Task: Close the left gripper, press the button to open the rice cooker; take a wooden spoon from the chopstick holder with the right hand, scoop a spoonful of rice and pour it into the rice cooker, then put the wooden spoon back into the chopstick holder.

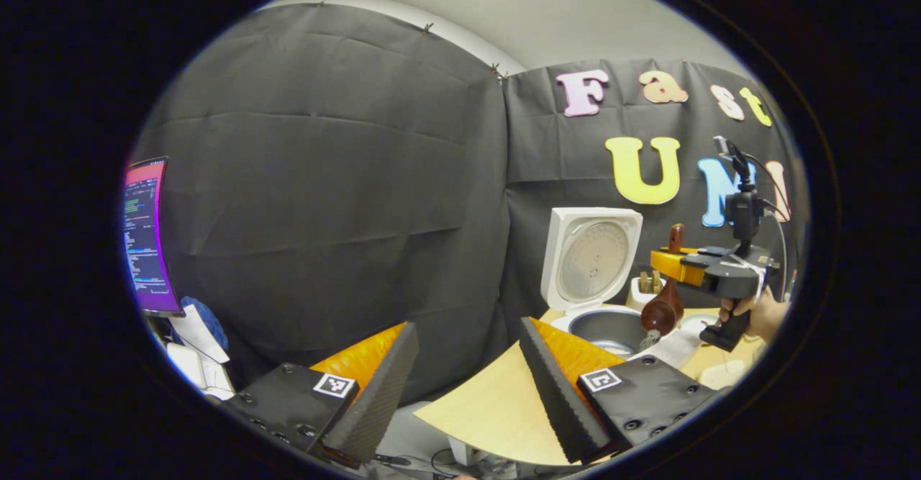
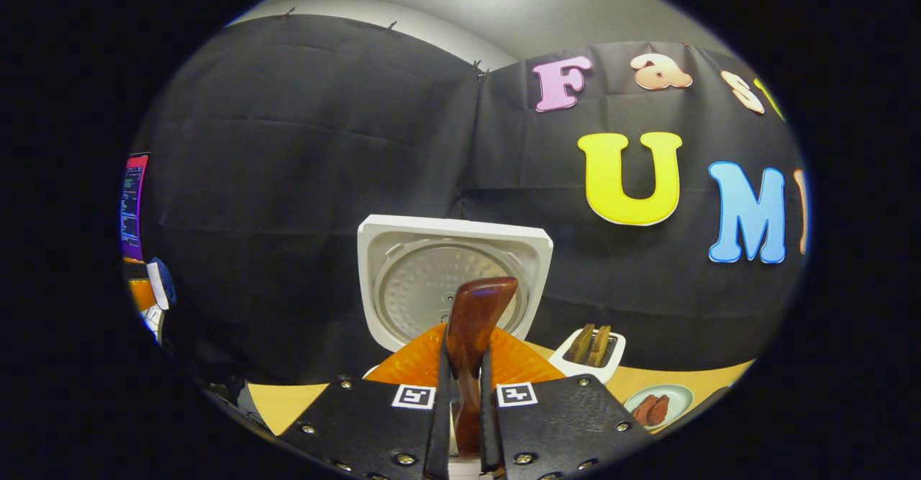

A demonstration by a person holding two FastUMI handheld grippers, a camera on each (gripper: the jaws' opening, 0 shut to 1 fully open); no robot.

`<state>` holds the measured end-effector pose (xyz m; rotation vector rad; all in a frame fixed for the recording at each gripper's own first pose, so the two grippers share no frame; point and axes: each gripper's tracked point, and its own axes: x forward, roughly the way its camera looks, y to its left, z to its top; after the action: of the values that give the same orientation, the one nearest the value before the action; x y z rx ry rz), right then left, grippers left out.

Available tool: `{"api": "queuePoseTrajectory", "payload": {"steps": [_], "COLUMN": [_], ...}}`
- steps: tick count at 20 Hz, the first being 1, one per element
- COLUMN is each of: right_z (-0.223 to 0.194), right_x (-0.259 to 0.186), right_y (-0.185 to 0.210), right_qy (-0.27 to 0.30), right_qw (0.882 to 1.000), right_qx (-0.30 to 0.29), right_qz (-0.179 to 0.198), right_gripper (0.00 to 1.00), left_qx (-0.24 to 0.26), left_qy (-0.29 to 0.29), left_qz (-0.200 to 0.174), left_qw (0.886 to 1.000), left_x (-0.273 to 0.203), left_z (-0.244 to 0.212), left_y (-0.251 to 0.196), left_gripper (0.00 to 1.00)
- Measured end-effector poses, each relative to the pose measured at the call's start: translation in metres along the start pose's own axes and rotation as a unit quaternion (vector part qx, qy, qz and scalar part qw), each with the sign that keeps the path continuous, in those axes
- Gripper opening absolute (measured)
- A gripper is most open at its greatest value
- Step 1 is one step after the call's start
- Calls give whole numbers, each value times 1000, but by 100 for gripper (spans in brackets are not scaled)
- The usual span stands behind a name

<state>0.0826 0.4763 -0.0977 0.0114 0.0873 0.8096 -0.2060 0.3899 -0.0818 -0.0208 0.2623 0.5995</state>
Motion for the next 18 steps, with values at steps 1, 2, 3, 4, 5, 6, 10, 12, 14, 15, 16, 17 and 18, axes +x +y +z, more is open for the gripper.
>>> {"api": "queuePoseTrajectory", "payload": {"steps": [1,2,3,4,5,6,10,12,14,15,16,17,18], "right_z": [2,6,10,14,19,22,36,42,42,44,44,44,43], "right_x": [-1,-3,-4,-6,-8,-11,-26,-38,-53,-62,-72,-81,-91], "right_y": [-5,-10,-14,-18,-22,-30,-64,-80,-95,-104,-115,-122,-132], "right_qy": [-2,-3,-4,-4,-4,-4,-3,-9,-10,-12,-16,-21,-24], "right_qw": [1000,1000,999,998,995,992,965,951,937,930,923,917,913], "right_qx": [9,24,45,68,96,127,261,308,347,367,383,396,405], "right_qz": [-2,-4,-6,-7,-7,-6,-12,-15,-20,-23,-27,-32,-38], "right_gripper": [17,17,17,17,17,17,17,17,17,17,17,17,17], "left_qx": [0,0,0,2,2,1,-6,-9,-7,-6,-4,-4,-4], "left_qy": [-3,-7,-11,-14,-18,-21,-31,-37,-43,-47,-51,-55,-60], "left_qz": [-1,-4,-6,-8,-11,-16,-30,-41,-54,-61,-69,-77,-86], "left_qw": [1000,1000,1000,1000,1000,1000,999,998,998,997,996,996,995], "left_x": [-2,-2,-2,-3,-2,-2,1,2,3,4,4,1,-3], "left_z": [2,5,9,11,14,17,26,32,37,40,44,49,53], "left_y": [-1,-3,-5,-7,-10,-13,-28,-39,-54,-63,-71,-80,-90], "left_gripper": [100,100,100,98,98,98,98,97,92,93,94,95,97]}}
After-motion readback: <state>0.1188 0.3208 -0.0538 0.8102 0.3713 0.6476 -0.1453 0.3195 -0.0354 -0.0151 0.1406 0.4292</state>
